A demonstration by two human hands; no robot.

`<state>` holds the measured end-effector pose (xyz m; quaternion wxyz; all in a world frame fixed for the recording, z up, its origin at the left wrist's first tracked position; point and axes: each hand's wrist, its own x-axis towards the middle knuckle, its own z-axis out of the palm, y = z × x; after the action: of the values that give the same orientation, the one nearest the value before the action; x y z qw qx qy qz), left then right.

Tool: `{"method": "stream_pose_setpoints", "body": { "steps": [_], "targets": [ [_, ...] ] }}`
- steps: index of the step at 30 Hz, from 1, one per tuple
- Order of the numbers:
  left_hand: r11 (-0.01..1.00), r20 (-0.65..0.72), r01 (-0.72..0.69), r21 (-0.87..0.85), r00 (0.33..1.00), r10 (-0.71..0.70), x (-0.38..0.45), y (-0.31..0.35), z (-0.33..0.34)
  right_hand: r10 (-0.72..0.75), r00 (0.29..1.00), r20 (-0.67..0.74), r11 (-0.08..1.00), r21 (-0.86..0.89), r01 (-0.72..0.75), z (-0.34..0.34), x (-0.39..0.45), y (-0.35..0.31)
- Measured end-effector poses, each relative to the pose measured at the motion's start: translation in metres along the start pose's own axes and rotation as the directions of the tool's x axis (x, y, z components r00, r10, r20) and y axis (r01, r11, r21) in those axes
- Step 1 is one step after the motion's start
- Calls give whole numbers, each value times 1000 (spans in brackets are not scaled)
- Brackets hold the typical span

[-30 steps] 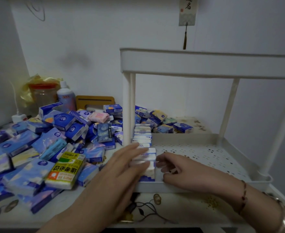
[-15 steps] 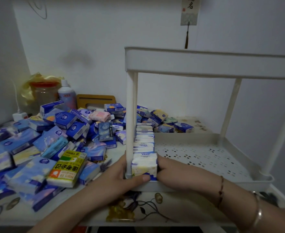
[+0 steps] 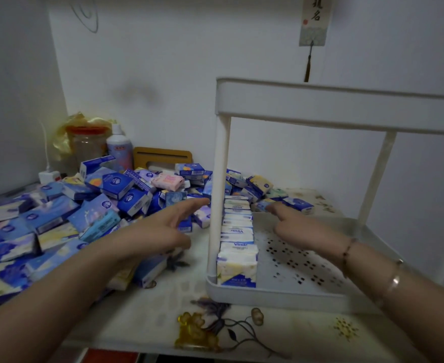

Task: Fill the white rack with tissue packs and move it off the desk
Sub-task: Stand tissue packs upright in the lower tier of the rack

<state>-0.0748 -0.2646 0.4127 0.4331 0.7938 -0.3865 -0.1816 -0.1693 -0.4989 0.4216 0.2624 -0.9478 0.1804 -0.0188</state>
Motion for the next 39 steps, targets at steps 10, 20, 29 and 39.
{"method": "stream_pose_setpoints", "body": {
  "steps": [10,20,29,39],
  "targets": [
    [853,-255,59,518,963,88,119,-26,22,-1,986,-166,994,-107,-16,4,136,23],
    [780,-40,141,610,988,-148,149,-54,8,164,970,-178,980,-80,-181,24,186,50],
    [680,-203,190,709,977,-61,145,-60,14,-117,989,-93,990,-90,109,16,165,30],
    [792,-418,197,578,905,79,127,-41,14,-348,936,60,934,-69,351,19,167,20]
  ]
}}
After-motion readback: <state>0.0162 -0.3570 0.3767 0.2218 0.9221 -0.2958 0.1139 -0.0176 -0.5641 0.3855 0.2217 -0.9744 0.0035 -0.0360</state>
